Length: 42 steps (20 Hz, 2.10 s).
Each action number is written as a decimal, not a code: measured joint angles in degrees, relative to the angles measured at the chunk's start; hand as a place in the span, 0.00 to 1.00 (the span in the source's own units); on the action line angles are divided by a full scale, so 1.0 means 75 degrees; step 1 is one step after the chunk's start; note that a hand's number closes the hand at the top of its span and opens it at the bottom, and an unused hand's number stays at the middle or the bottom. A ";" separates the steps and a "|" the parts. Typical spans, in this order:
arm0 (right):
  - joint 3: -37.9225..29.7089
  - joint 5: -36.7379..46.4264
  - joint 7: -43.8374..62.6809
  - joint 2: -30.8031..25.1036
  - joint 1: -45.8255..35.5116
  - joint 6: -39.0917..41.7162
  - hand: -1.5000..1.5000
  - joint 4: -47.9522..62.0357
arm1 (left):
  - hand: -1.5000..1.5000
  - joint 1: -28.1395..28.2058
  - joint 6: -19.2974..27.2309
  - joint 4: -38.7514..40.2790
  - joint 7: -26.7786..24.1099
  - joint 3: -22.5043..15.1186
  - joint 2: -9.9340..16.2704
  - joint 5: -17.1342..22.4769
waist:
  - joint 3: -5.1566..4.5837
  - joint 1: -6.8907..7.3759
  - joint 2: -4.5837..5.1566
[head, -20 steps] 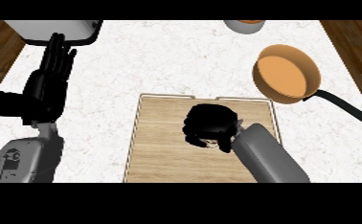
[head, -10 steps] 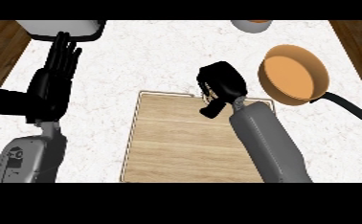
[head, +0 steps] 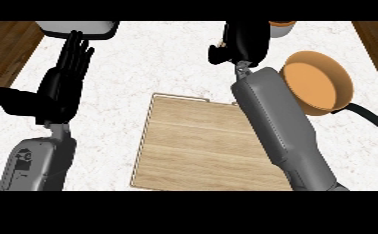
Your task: Pick the cupcake from the tray and place it in the pot
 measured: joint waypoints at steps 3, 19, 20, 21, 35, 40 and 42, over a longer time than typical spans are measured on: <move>0.0130 0.0777 0.1655 0.0004 -0.0724 -0.0277 1.00 0.0163 | 0.50 -0.0033 0.0026 0.0019 -0.0008 -0.0033 -0.0031 -0.0036 | 0.0006 0.0001 0.0001; -0.0333 0.2119 0.3278 -0.0433 -0.0763 0.0185 1.00 -0.0423 | 0.50 0.0233 0.0071 0.0091 -0.0115 0.0360 0.0125 0.0012 | 0.0046 -0.0593 -0.0051; -0.0364 0.2122 0.3242 -0.0471 -0.0532 0.0221 1.00 -0.0719 | 0.50 0.0252 0.0095 0.0043 -0.0090 0.0346 0.0100 0.0003 | 0.0048 -0.0609 -0.0055; -0.0452 0.2109 0.3180 -0.0569 -0.0343 0.0215 1.00 -0.0864 | 0.50 0.0313 0.0109 0.0022 -0.0124 0.0330 0.0070 -0.0019 | 0.0047 -0.0605 -0.0052; -0.1695 0.0932 0.1655 -0.1932 0.1642 -0.0466 1.00 -0.1785 | 0.50 0.0001 0.0017 0.0065 0.0033 0.0497 0.0150 0.0038 | 0.0049 -0.0543 -0.0010; -0.2122 0.0430 0.1116 -0.2217 0.1822 -0.0793 1.00 -0.1042 | 0.50 0.0152 -0.0055 -0.0115 0.0086 0.0453 0.0119 0.0041 | 0.0050 -0.0514 -0.0004; -0.2449 -0.0067 0.0799 -0.2280 0.1858 -0.0900 1.00 -0.0661 | 0.50 0.0169 -0.0092 -0.0088 0.0038 0.0493 0.0142 0.0061 | 0.0053 -0.0496 0.0008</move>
